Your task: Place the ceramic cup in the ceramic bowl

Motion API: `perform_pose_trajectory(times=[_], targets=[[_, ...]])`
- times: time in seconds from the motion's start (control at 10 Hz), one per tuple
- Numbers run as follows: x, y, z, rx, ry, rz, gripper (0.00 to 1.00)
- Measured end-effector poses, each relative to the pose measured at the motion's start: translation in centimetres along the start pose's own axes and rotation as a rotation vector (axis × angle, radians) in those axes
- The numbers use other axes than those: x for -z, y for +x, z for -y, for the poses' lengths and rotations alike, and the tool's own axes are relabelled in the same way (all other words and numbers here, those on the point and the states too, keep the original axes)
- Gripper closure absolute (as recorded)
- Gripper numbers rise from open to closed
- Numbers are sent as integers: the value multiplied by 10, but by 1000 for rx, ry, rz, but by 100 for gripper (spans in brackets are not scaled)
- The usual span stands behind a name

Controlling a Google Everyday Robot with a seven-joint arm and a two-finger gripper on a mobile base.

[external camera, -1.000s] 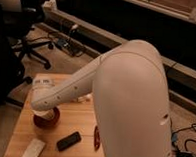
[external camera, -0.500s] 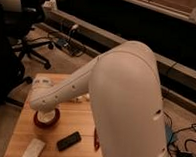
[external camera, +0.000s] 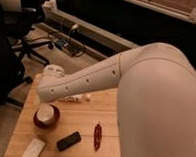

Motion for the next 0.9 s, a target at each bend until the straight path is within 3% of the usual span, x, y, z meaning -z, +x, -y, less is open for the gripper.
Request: perform_pose_trajectory(times=[0.1, 0.9], targets=[[6, -5, 2, -21, -9, 15, 20], [5, -5, -1, -18, -12, 14, 20]])
